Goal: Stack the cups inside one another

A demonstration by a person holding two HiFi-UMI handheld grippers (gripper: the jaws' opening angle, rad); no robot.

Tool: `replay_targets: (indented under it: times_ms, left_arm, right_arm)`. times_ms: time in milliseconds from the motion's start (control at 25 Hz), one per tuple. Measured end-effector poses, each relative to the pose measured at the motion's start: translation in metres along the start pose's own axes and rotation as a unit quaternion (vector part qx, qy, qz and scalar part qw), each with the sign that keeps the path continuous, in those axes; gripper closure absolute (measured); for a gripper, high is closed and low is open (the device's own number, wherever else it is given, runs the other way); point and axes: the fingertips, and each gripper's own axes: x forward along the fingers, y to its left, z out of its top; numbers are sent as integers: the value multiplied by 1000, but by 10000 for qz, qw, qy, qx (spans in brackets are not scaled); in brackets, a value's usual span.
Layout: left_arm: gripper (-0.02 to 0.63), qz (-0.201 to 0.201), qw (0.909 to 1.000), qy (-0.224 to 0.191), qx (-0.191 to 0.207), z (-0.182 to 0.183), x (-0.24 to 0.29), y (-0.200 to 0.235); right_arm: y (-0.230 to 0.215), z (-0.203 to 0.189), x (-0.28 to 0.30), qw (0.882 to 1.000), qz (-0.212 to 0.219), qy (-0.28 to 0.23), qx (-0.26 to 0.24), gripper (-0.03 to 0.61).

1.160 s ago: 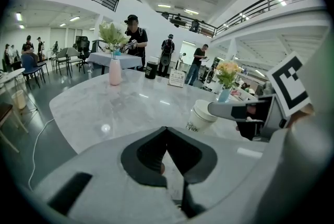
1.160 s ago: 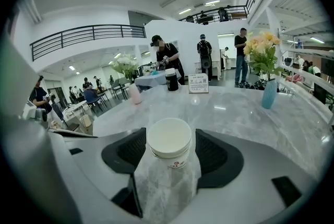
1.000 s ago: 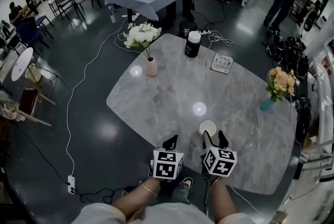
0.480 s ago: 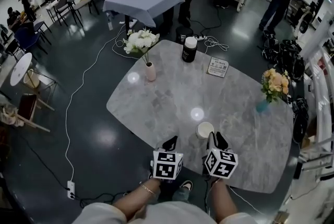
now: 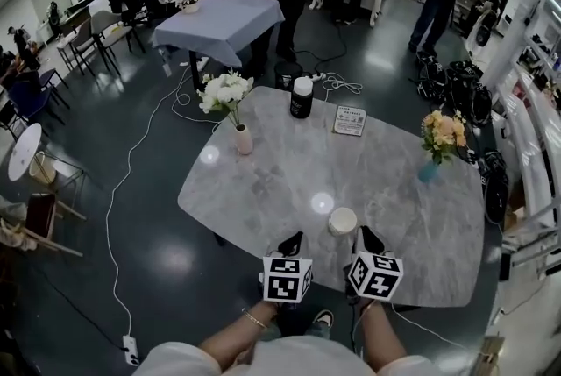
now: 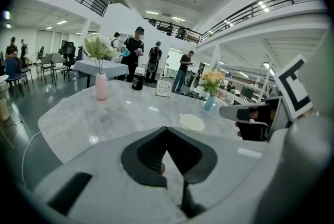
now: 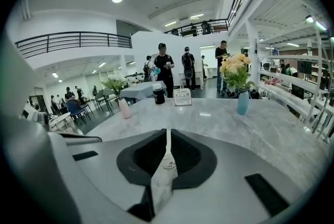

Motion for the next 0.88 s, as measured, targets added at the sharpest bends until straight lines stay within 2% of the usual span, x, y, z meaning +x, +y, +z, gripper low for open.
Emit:
replay_targets:
  times_ms: [200,440,720,880]
  left_arm:
    - [617,-396,9986,51,349,2,-8,-7]
    - [617,-620,9962,168,589,-3,-15,-15]
    - [617,-624,9946,272,788,-19,-23,-38]
    - [617,-489,9958,331,695,-32,-28,-51]
  right_arm:
    - [1,-4,-22,9987,-349,-203,297,552]
    - [2,-21,-49,9964,-538,-285,591,557]
    - [-6,-41,-72,9959,-468,-276,719,558]
    - [-13,-50,-84,9965,-310,-234,736,558]
